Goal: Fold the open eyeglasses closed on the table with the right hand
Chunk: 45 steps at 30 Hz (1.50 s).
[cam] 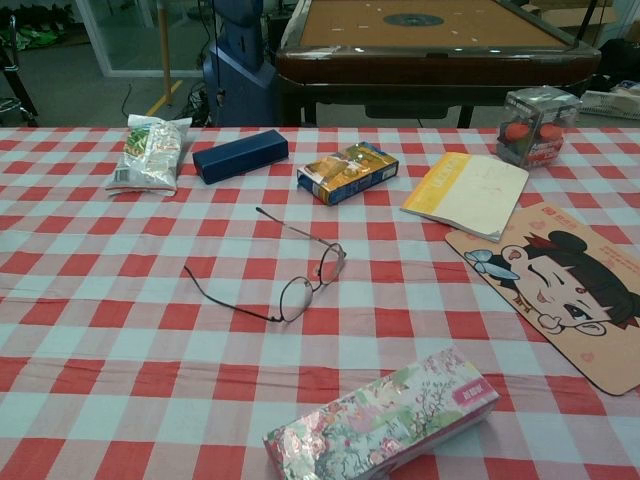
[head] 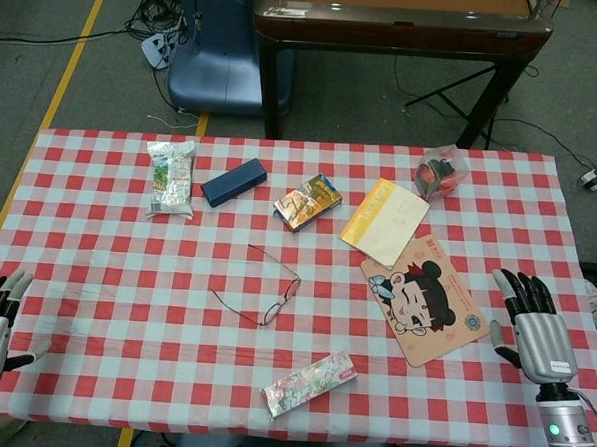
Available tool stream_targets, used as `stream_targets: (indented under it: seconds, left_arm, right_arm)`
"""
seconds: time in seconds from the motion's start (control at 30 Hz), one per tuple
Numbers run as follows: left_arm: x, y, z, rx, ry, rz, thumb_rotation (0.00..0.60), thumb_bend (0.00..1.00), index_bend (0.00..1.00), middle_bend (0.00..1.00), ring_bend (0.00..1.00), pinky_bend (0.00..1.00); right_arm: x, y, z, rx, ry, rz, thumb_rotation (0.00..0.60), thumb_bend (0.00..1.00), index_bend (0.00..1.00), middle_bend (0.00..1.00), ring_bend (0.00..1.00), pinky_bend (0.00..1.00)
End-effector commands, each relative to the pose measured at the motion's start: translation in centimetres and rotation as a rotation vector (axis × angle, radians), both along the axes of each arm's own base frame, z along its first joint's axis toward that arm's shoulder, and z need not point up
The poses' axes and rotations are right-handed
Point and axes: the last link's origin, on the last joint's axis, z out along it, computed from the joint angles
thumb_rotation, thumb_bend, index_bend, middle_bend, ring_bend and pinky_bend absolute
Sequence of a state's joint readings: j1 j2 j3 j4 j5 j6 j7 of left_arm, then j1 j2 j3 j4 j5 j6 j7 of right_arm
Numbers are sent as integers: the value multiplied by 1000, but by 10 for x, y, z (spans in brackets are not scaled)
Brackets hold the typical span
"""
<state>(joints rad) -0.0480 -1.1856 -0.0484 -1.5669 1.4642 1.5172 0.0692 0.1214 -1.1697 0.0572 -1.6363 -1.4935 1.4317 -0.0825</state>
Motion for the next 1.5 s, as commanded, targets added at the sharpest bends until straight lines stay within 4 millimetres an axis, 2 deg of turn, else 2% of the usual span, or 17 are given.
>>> stream_targets:
  seconds: [0.03, 0.37, 0.5, 0.57, 0.7, 0.87, 0.97, 1.17, 1.33, 1.5]
  left_arm:
    - [0, 0, 0, 3, -1, -1, 600, 165, 0, 0, 0, 0]
    - [-1, -1, 1, 4, -2, -1, 600, 165, 0, 0, 0, 0]
    - [0, 0, 1, 2, -1, -5, 600, 164, 0, 0, 0, 0]
    - [0, 0, 1, 1, -1, -6, 600, 164, 0, 0, 0, 0]
    - [1, 0, 0, 1, -4, -8, 600, 164, 0, 0, 0, 0]
    - [0, -2, 0, -1, -8, -3, 600, 164, 0, 0, 0, 0]
    - [0, -3, 1, 0, -7, -3, 600, 165, 0, 0, 0, 0]
    - [-2, -6, 3, 5, -6, 7, 600, 164, 0, 0, 0, 0]
    - [-3, -7, 3, 4, -5, 13, 600, 165, 0, 0, 0, 0]
    - [-5, -9, 3, 3, -3, 20, 600, 164, 0, 0, 0, 0]
  right_arm:
    - [1, 0, 2, -7, 5, 3, 600, 499, 0, 70, 0, 0]
    - [4, -1, 4, -13, 7, 17, 600, 499, 0, 75, 0, 0]
    - [8, -3, 3, -5, 13, 33, 600, 498, 0, 175, 28, 1]
    - [11, -6, 2, 5, 19, 50, 600, 499, 0, 276, 138, 73]
    - [23, -14, -6, 51, 36, 106, 600, 499, 0, 448, 365, 331]
    - [42, -30, -26, 160, 37, 166, 600, 514, 0, 779, 766, 686]
    - [57, -40, -41, 255, 39, 203, 600, 546, 0, 893, 915, 801]
    - [89, -57, -72, 376, 60, 289, 600, 621, 0, 957, 999, 911]
    - [116, -71, -99, 462, 46, 340, 600, 676, 0, 991, 1000, 972]
    - [136, -84, -123, 523, 35, 356, 600, 703, 0, 1000, 1000, 986]
